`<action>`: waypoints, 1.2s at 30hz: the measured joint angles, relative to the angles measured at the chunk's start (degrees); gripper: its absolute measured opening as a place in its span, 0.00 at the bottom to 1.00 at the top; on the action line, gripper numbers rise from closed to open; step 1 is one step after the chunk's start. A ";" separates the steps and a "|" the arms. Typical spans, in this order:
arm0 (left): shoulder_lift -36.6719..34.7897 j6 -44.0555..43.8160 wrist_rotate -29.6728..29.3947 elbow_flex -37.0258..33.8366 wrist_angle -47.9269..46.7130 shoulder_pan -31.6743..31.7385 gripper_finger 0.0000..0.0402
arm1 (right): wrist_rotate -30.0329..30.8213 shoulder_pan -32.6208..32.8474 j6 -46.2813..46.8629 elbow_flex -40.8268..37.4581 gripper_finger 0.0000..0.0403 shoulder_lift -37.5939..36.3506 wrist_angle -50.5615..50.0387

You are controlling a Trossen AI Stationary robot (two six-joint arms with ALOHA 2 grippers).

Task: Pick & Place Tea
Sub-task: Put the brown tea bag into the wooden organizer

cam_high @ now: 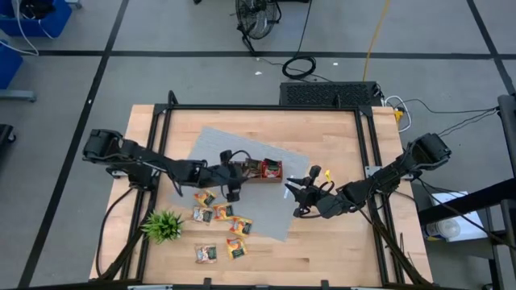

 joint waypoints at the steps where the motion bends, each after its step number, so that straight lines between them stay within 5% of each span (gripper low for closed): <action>1: 0.27 -0.12 1.00 -0.01 -0.87 0.32 0.24 | -0.01 0.00 0.00 0.00 0.18 0.00 0.00; 6: 1.63 0.33 1.92 -0.04 -2.34 2.13 0.02 | -1.17 0.00 0.00 0.00 0.18 0.00 0.30; 36: 8.19 -1.21 3.39 0.14 1.81 4.69 0.05 | -1.17 0.00 -0.04 0.01 0.18 0.02 0.52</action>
